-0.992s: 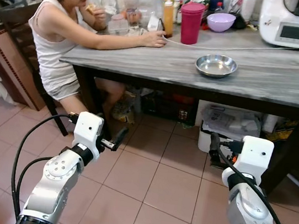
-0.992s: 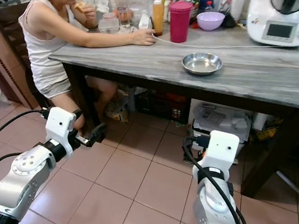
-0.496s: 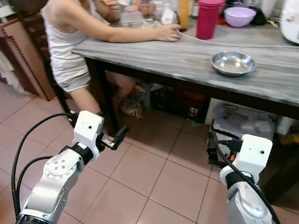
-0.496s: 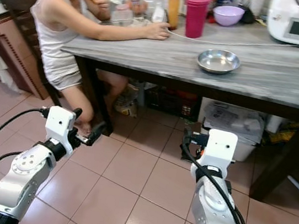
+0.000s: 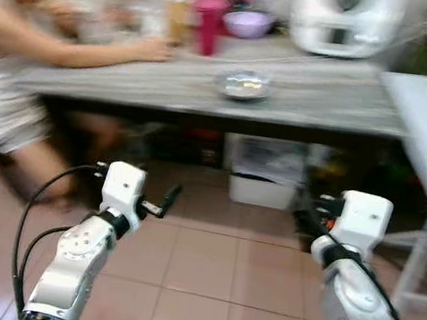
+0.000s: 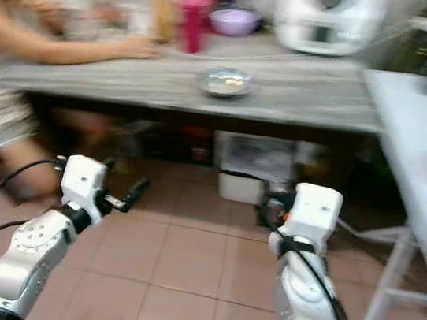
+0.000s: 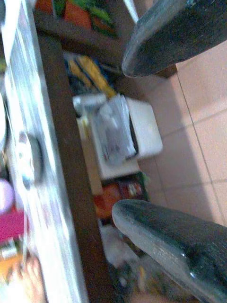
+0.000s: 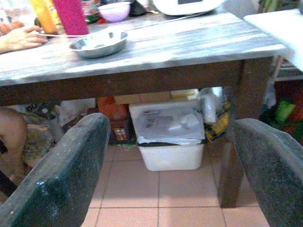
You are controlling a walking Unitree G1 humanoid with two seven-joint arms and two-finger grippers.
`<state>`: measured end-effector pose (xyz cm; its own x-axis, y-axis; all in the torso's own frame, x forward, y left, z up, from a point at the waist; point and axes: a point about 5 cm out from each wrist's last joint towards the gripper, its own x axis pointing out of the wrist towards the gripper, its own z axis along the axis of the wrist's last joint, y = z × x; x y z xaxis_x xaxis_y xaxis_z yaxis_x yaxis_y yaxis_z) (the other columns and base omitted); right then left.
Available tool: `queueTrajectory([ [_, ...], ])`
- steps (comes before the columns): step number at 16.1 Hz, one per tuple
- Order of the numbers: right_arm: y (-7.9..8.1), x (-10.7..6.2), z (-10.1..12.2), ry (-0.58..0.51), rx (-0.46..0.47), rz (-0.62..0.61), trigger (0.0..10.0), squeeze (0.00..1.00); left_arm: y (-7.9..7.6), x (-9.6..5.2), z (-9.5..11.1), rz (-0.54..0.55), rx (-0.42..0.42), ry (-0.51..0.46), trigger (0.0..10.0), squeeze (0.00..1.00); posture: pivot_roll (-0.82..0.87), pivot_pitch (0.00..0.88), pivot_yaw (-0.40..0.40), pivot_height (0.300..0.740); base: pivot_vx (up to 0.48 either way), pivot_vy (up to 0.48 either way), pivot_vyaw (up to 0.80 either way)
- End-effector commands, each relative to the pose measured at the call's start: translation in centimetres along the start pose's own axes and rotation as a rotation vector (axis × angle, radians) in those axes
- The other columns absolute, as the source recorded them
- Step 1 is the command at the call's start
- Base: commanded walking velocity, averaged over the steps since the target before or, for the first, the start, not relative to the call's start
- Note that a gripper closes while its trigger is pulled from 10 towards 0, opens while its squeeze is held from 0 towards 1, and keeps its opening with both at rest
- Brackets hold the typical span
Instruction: Setting the table
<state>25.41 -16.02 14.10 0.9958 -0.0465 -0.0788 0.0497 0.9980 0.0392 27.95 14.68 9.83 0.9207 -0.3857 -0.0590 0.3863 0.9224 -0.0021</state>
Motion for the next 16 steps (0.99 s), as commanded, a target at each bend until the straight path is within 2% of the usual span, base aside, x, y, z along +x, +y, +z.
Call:
queueTrajectory([
  [1, -0.02, 0.00, 0.46, -0.013, -0.001, 0.008, 10.0, 0.00, 0.08, 0.04, 0.43, 0.003, 0.007, -0.016, 10.0, 0.00, -0.27, 0.008, 0.128, 0.740, 0.000, -0.330, 0.00],
  [16, 0.09, -0.08, 0.76, -0.028, -0.006, 0.018, 10.0, 0.00, -0.15, -0.28, 0.64, -0.019, 0.005, -0.015, 10.0, 0.00, -0.26, 0.008, 0.129, 0.740, 0.000, -0.329, 0.00],
])
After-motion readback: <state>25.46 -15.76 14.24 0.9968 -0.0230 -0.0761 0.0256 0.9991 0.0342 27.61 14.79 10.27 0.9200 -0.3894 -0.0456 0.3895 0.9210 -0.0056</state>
